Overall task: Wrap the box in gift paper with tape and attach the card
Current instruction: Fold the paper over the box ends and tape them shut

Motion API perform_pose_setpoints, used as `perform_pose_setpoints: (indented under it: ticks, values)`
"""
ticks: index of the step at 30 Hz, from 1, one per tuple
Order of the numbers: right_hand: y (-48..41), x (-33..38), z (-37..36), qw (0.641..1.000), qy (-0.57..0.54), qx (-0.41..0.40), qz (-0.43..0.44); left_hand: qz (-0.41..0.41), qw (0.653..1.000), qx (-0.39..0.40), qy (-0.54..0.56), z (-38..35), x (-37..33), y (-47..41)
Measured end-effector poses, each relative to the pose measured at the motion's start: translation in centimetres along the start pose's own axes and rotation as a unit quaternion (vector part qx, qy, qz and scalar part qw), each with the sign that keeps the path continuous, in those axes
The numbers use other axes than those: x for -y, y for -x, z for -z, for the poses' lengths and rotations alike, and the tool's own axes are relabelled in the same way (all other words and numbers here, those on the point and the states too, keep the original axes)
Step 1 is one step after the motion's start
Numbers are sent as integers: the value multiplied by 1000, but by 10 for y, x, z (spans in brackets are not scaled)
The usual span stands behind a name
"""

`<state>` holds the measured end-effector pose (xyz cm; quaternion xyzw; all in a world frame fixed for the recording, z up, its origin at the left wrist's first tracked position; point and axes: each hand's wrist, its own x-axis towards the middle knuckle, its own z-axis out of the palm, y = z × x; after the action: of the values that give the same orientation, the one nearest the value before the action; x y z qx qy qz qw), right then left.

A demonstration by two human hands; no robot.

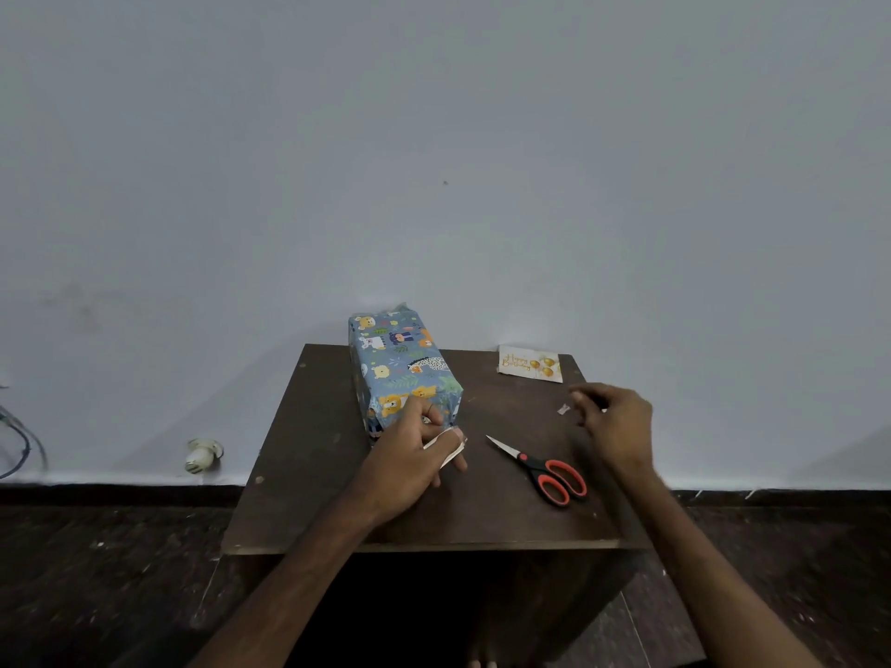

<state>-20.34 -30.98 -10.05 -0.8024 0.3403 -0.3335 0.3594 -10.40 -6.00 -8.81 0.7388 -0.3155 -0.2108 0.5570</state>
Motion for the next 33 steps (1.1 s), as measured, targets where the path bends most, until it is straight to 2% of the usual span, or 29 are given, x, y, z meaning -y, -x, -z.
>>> perform_pose_setpoints:
  ticks: [4, 8, 13, 19, 25, 29, 33]
  values:
    - [-19, -14, -6, 992, 112, 46, 26, 5, 1000, 1, 19, 2, 3, -2]
    - [-23, -16, -18, 959, 265, 80, 56, 5, 1000, 2, 30, 2, 5, -4]
    - [-27, -25, -14, 967, 229, 107, 23, 12, 1000, 5, 19, 2, 6, -2]
    - [-15, -39, -7, 975, 153, 142, 76, 15, 999, 4, 28, 4, 5, -4]
    - [-8, -38, -1, 990, 65, 105, 61, 9, 1000, 5, 1, 2, 0, -2]
    - [-18, -39, 0, 987, 134, 63, 68, 9, 1000, 5, 7, -1, -1, 1]
    - [-27, -32, 0, 941, 290, 102, 142, 6, 1000, 5, 14, 1, -1, 1]
